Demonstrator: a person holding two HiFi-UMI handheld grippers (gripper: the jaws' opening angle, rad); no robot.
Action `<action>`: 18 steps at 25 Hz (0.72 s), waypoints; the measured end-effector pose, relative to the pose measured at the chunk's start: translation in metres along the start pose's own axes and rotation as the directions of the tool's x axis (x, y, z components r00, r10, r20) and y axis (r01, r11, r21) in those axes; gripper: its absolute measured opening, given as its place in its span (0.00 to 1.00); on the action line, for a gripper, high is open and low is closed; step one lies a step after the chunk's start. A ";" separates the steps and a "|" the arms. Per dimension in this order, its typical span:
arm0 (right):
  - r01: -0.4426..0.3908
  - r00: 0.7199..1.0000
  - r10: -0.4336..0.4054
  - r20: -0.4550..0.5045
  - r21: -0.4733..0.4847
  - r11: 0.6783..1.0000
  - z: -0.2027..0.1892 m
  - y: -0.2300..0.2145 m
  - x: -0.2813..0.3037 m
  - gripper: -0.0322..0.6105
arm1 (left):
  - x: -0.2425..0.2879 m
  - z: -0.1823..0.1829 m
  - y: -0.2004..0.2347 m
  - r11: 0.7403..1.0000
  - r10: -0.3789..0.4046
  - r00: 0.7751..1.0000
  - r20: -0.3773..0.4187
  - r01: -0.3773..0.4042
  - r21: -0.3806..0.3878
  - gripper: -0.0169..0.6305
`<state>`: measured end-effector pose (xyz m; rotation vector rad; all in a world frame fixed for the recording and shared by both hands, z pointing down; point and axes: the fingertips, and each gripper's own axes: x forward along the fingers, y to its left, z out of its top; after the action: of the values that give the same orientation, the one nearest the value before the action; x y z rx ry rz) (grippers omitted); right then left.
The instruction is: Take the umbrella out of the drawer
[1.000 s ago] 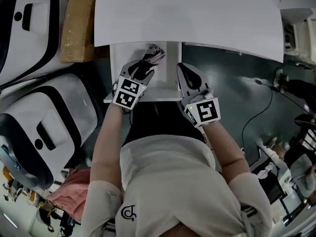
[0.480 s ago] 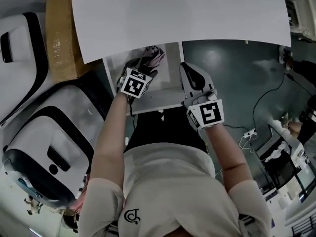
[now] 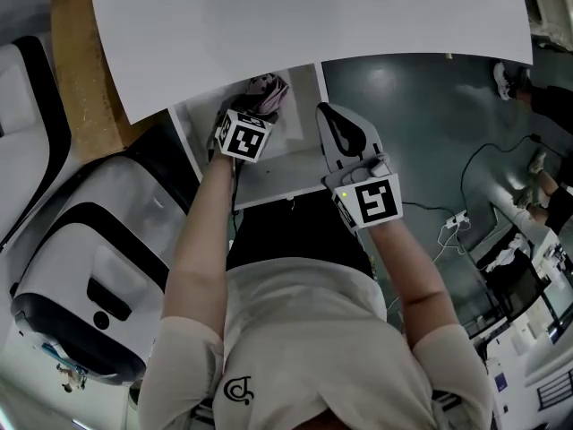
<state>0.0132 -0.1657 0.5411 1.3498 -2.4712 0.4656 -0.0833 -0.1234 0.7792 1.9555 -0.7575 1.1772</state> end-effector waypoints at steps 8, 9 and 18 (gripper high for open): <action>0.048 0.999 -0.047 -0.027 0.040 0.998 -0.006 -0.010 -0.001 0.06 | 0.006 -0.001 0.012 0.981 0.192 0.980 -0.048 -0.190 0.045 0.50; 0.051 0.998 -0.049 -0.032 0.046 0.998 -0.008 -0.010 -0.001 0.06 | 0.006 -0.001 0.012 0.978 0.206 0.977 -0.051 -0.204 0.047 0.49; 0.070 0.997 -0.065 -0.051 0.109 0.992 -0.014 -0.011 -0.009 0.06 | -0.001 -0.001 0.013 0.990 0.137 0.990 -0.041 -0.139 -0.036 0.39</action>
<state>0.0280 -0.1590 0.5518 1.4424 -2.3849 0.6189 -0.0940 -0.1295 0.7823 1.8682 -0.9011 1.2687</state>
